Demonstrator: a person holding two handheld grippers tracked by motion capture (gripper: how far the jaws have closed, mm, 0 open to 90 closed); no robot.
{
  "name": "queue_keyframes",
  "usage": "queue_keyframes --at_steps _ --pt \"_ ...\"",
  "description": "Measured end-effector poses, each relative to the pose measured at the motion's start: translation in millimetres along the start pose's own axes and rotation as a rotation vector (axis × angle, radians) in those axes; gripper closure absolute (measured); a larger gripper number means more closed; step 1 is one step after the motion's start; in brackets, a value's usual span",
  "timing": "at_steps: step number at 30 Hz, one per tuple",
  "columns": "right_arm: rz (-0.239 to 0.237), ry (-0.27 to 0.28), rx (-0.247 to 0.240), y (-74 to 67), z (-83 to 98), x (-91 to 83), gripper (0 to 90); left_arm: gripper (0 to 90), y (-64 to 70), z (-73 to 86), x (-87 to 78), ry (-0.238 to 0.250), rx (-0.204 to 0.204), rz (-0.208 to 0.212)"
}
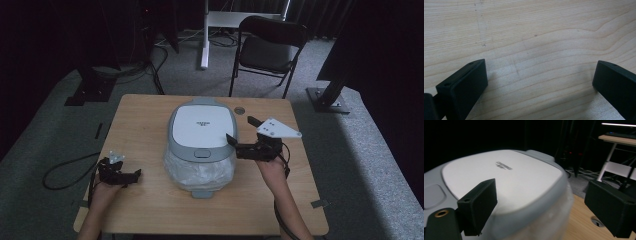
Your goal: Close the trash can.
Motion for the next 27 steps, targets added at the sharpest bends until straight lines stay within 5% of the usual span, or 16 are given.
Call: queue_keyframes --at_steps 27 --pt "0.185 -0.068 0.121 68.6 64.4 -17.7 10.4 0.6 -0.1 0.0 -0.1 -0.001 -0.001 0.000"
Point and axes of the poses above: each handheld gripper's, and its own axes: x roughly forward along the jaws, z roughly out of its underside, y roughly to its right, the point moved 7 cm from there along x, roughly forward along the jaws, and after that the axes turned 5 degrees about z, right-handed, at the moved point
